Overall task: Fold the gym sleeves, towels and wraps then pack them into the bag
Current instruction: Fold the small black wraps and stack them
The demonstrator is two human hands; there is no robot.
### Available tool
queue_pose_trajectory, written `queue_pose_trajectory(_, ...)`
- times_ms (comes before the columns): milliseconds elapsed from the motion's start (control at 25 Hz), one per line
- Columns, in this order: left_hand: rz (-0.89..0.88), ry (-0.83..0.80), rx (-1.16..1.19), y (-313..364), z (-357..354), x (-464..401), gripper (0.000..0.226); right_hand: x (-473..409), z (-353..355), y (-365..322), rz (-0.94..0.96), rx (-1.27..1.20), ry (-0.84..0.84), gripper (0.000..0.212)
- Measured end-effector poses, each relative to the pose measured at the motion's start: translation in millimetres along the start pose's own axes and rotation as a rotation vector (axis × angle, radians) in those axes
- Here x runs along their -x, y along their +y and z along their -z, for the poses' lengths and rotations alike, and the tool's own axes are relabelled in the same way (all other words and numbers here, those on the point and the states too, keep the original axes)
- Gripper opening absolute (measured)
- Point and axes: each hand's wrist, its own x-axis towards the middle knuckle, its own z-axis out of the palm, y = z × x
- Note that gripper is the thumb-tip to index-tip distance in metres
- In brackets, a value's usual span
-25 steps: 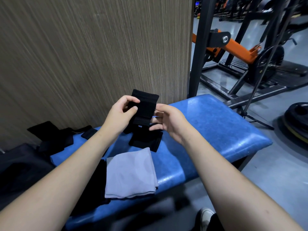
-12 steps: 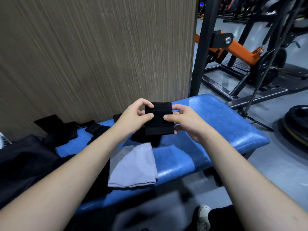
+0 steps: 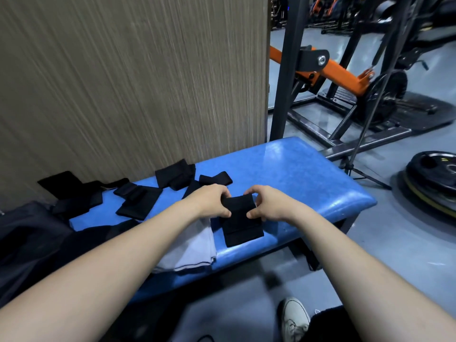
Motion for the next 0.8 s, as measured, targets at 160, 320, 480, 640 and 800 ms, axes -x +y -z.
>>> queue_pose_trajectory(160,0.008,0.011,-0.165,-4,-6,-13,0.032,-13,-2,4,-0.039,0.214,0.004,0.058)
queue_pose_trajectory(320,0.014,0.190,-0.089,-22,16,-25,0.035,-19,1,3,-0.026,0.281,0.056,0.054)
queue_pose_trajectory(480,0.307,0.109,-0.189,-58,37,-31,0.061,-23,1,-2,0.010,0.235,0.170,0.035)
queue_pose_trajectory(640,0.386,0.054,-0.133,-71,33,-34,0.069,-36,-11,-14,0.062,0.138,0.218,0.026)
queue_pose_trajectory(800,0.360,0.087,-0.043,-70,28,-37,0.059,-51,-26,-29,0.052,0.171,0.168,0.032)
